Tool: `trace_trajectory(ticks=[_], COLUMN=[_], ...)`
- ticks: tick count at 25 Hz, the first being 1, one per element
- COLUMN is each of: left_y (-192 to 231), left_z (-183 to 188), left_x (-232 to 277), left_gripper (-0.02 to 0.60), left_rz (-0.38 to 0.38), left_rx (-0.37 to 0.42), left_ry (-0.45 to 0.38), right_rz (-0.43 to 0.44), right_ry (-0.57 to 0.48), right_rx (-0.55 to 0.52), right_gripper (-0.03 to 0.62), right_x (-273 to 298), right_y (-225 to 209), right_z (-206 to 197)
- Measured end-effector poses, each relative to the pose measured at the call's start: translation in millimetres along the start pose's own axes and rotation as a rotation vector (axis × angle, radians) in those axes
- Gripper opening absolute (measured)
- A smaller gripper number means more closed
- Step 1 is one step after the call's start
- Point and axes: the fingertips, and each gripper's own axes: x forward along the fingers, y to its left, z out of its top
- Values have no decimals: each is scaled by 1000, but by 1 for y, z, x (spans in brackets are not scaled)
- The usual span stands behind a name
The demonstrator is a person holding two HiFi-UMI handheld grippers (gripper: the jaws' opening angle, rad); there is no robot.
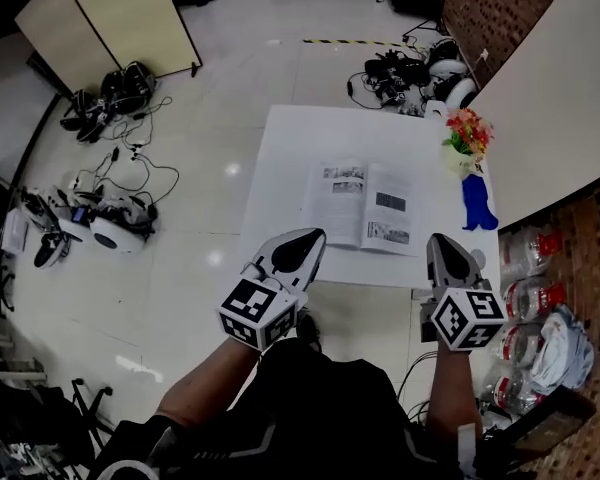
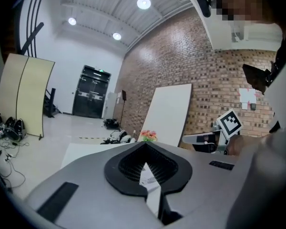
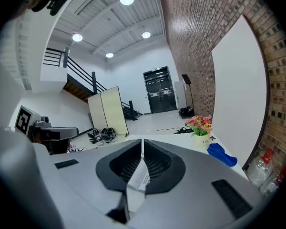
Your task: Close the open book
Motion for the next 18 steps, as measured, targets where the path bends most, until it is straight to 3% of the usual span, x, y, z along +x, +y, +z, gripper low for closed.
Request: trace_trajectory(ticks=[7,10,13,18], left_y=[51,58,70,73], left_z=[3,-11,-24,-64], left_x=[65,103,145,202], left_gripper=[-6,-6,-6,-6], left_rz=[-41,-58,-25,-3], left_rx=[-98,-107,-131,-124], left_ry=[24,80,130,272], right_rz=[-50,-37,-6,13], right_ry=[39,86,168,359], right_rx=[22,23,33,117], right_gripper=[5,6,8,126], right_x=[64,92,123,163], right_y=[-26,-48,-67,-114], right_z=[13,8,-15,-85])
